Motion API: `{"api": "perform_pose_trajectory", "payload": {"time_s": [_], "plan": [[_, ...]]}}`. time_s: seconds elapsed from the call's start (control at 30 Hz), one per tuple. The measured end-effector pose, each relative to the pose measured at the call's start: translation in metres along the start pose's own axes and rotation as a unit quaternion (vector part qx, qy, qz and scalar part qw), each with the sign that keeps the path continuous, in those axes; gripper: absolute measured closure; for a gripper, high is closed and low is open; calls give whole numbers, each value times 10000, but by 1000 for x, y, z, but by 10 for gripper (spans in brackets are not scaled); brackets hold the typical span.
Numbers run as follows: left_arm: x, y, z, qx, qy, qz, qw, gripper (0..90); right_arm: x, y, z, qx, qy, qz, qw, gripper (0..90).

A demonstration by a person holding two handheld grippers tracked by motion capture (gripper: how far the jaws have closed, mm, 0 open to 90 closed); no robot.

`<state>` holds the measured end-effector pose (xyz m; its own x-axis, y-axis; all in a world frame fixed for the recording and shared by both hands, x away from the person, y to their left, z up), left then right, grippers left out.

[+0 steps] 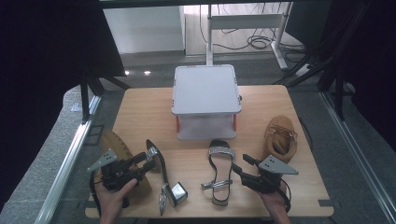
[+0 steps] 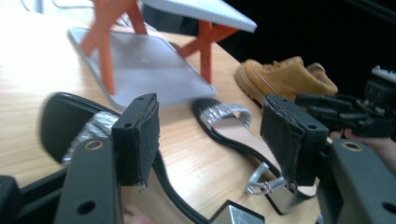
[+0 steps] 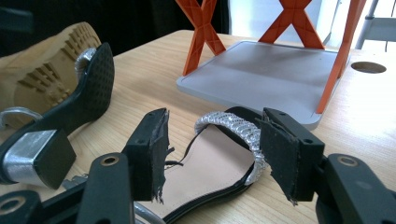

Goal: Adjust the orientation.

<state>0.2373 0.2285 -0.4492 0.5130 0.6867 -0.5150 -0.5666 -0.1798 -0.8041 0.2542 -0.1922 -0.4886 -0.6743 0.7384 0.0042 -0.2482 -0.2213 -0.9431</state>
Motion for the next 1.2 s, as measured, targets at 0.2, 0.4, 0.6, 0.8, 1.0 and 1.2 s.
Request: {"api": "perform_pose_trajectory", "payload": {"time_s": [0.2, 0.4, 0.6, 0.8, 1.0, 1.2], "plan": [[2, -2, 14, -173, -105, 114, 9997, 508, 1, -1, -1, 13, 32, -84, 10000, 428], [-2, 3, 7, 57, -261, -106, 9996, 821, 7, 4, 2, 100, -12, -117, 9999, 434], [-3, 6, 7, 251, -531, -293, 9978, 897, 10, 3, 7, 141, 4, 19, 9999, 434], [-4, 10, 1, 403, -618, -295, 9968, 898, 1, 6, 7, 208, 66, -182, 9996, 436], [-7, 13, -1, 492, -722, -350, 9956, 899, 2, 5, 8, 159, 97, -274, 9995, 442], [-9, 15, 4, 473, -725, -360, 9956, 899, 7, 7, 3, 263, 71, -203, 9994, 442]]}}
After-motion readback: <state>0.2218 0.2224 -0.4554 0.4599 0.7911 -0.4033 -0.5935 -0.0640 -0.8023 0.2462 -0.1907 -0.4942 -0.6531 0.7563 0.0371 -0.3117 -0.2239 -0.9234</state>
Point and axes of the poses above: each handheld gripper's, and its own axes: z roughly backward along the jaws, y roughly out of its underside, x roughly to its left, the point moved 2 cm from there along -z, roughly forward along the jaws, and after that the axes turned 7 degrees about z, right-handed, at the moved point
